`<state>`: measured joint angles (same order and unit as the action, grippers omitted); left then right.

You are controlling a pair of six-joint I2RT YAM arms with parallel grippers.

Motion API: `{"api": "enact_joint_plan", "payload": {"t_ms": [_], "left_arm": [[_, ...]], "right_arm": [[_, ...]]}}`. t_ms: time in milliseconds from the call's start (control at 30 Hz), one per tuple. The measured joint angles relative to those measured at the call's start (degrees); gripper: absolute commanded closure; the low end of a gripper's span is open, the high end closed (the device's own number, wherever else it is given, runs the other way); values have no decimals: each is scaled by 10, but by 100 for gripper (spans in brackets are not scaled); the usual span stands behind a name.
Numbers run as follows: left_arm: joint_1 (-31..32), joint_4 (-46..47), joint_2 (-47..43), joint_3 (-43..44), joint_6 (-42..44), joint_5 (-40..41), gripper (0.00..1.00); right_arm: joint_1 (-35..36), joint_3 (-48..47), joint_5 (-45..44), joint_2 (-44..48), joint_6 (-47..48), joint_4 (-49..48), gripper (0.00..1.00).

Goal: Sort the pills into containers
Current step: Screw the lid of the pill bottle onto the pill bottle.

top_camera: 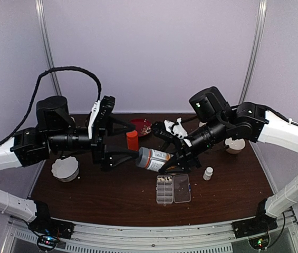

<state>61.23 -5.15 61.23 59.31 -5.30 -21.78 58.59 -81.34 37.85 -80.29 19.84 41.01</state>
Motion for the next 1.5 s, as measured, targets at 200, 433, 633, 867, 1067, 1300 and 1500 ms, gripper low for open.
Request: {"api": "enact_joint_plan", "payload": {"t_ms": [200,433,633,867,1067,1300,1500], "left_arm": [[0,-24,6,33,-128,15,2],[0,-116,88,136,-218,-5,2],[0,-149,101,139,-255,-14,8],[0,-162,101,139,-269,-21,22],[-1,-166,101,139,-263,-25,40],[-1,-175,103,139,-249,-30,21],[0,-191,106,139,-243,-39,29]], "right_arm": [[0,2,-26,4,6,2,100],[0,2,-39,5,7,-1,100],[0,2,-49,6,5,-12,100],[0,3,-52,16,5,-21,100],[2,3,-51,18,5,-21,100],[3,3,-51,18,1,-21,100],[3,3,-52,18,-3,-23,100]]}}
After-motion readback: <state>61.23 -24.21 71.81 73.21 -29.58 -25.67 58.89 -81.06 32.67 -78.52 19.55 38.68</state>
